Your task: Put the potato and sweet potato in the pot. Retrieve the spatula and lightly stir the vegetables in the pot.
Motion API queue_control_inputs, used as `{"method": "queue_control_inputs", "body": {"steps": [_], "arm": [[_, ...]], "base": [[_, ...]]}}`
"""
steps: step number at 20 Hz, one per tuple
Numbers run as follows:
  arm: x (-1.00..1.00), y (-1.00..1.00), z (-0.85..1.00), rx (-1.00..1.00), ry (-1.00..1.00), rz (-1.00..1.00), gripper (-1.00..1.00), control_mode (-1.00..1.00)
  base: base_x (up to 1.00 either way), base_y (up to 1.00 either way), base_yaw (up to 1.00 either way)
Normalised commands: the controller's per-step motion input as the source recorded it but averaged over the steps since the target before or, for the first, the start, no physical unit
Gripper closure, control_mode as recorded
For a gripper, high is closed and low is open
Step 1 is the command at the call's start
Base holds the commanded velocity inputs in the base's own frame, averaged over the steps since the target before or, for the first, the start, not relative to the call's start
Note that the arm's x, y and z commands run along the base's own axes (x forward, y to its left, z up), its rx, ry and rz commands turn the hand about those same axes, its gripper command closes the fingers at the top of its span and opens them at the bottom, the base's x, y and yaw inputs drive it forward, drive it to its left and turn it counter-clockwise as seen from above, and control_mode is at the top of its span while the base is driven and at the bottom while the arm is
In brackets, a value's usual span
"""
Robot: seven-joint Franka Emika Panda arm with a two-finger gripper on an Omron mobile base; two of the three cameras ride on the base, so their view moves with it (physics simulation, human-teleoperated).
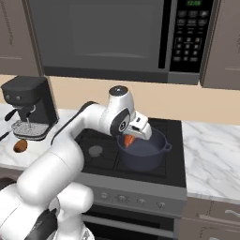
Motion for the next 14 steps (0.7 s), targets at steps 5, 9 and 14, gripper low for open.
{"method": "queue_control_inputs", "body": {"steps": [5,9,14], "arm": [[-0.03,-0.08,-0.28,0.26,0.04,0.06,1.00,-1.00],[0.00,0.00,-0.01,0.07,0.22,0.07,1.00,-1.00],[0.20,0.00,-0.02,0.00,0.13,0.05,1.00,-1.00]], "base": [[0.00,0.00,0.00],[0.00,0.00,0.00],[0.00,0.00,0.00]]}}
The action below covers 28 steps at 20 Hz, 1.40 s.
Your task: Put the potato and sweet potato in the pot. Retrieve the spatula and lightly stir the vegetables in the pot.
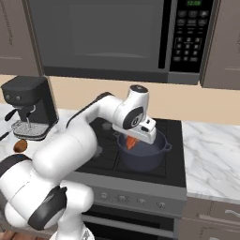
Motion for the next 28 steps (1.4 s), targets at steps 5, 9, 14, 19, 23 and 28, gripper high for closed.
{"method": "queue_control_inputs", "body": {"steps": [5,9,14,19,23,28], "arm": [[0.45,0.00,-0.32,0.00,-0.01,0.00,1.00,-1.00],[0.32,-0.01,-0.40,0.00,-0.03,0.00,1.00,-1.00],[0.22,0.00,-0.43,0.00,0.00,0.00,1.00,-1.00],[0.09,-0.03,-0.40,0.00,0.00,0.00,1.00,-1.00],[0.00,-0.05,-0.25,0.00,0.00,0.00,1.00,-1.00],[0.00,-0.04,-0.27,0.00,0.00,0.00,1.00,-1.00]], "base": [[0.00,0.00,0.00],[0.00,0.00,0.00],[0.00,0.00,0.00],[0.00,0.00,0.00],[0.00,0.00,0.00],[0.00,0.00,0.00]]}}
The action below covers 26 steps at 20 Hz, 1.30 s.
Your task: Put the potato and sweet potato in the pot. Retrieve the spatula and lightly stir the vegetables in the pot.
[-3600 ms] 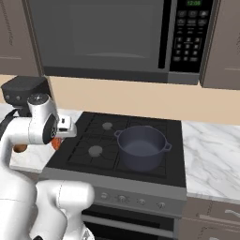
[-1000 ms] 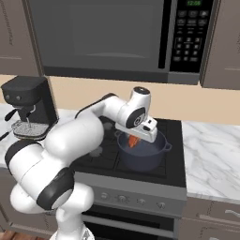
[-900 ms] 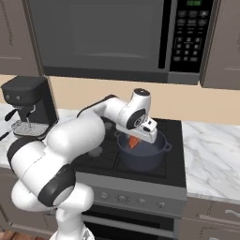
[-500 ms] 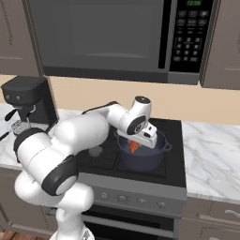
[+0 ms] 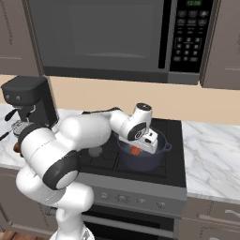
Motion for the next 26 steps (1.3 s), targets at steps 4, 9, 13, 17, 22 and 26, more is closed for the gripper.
{"method": "queue_control_inputs", "body": {"steps": [4,9,13,17,22,26], "arm": [[0.12,0.00,-0.04,0.00,0.00,0.00,1.00,-1.00],[0.18,0.00,0.00,0.00,0.00,0.00,1.00,-1.00],[0.00,0.00,0.00,0.00,0.00,0.00,1.00,-1.00],[0.00,0.00,0.00,0.00,0.00,0.00,-1.00,-1.00],[0.00,0.00,0.00,0.00,0.00,0.00,-1.00,-1.00],[0.00,0.00,0.00,0.00,0.00,0.00,-1.00,-1.00]], "base": [[0.00,0.00,0.00],[0.00,0.00,0.00],[0.00,0.00,0.00],[0.00,0.00,0.00],[0.00,0.00,0.00],[0.00,0.00,0.00]]}}
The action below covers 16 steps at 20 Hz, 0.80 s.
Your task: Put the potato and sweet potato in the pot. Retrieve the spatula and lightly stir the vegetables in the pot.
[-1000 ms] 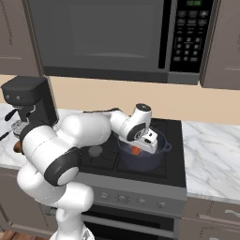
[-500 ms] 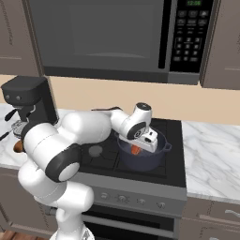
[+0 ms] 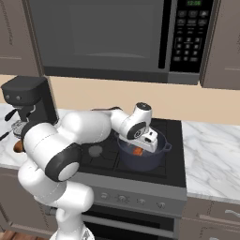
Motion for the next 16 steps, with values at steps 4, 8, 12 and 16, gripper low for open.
{"method": "queue_control_inputs", "body": {"steps": [4,8,12,16], "arm": [[-0.04,0.00,0.18,0.00,0.00,0.00,-1.00,-1.00],[-0.28,0.00,0.57,0.00,-0.02,0.00,-1.00,-1.00],[-0.35,0.00,0.56,0.00,-0.01,0.00,-1.00,-1.00],[-0.42,0.09,0.54,0.00,-0.02,0.00,-1.00,-1.00]], "base": [[0.00,0.00,0.00],[0.00,0.00,0.00],[0.00,0.00,0.00],[0.00,0.00,0.00]]}}
